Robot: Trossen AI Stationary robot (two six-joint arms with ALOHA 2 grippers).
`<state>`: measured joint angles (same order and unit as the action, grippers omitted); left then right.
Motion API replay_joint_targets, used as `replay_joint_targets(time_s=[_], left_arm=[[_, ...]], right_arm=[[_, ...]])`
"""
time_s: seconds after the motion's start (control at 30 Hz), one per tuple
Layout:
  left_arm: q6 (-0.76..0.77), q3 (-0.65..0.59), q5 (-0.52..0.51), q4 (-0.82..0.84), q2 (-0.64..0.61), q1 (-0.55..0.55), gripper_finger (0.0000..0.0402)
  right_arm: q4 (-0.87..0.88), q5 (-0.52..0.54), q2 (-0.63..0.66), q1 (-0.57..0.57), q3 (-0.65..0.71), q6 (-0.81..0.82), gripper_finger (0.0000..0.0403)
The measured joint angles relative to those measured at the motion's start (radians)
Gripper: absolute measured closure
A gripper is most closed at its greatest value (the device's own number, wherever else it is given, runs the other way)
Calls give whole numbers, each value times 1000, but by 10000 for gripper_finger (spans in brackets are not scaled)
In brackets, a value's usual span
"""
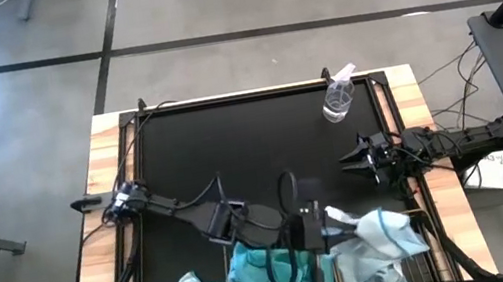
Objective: Sort microfiber towel by color & place in baskets
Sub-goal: Put the light blue towel into the right wire basket
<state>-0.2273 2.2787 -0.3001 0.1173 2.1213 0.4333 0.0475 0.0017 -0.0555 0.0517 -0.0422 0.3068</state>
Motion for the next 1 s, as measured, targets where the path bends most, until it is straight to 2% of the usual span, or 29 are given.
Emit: replay_joint_targets(time_s=[0.13, 0.4, 0.93, 1.0], left_arm=[[-20, 0, 5, -23, 10, 1, 394], [90, -3, 4, 98, 30, -9, 394], [252, -4, 5, 477, 94, -8, 394], [251, -4, 32, 502, 97, -8, 394]], right_arm=[[0, 0, 0, 0, 0, -2, 268], [0, 1, 0, 0, 0, -1, 268], [0, 1, 0, 0, 0, 8, 268], [0, 1, 0, 0, 0, 8, 268]])
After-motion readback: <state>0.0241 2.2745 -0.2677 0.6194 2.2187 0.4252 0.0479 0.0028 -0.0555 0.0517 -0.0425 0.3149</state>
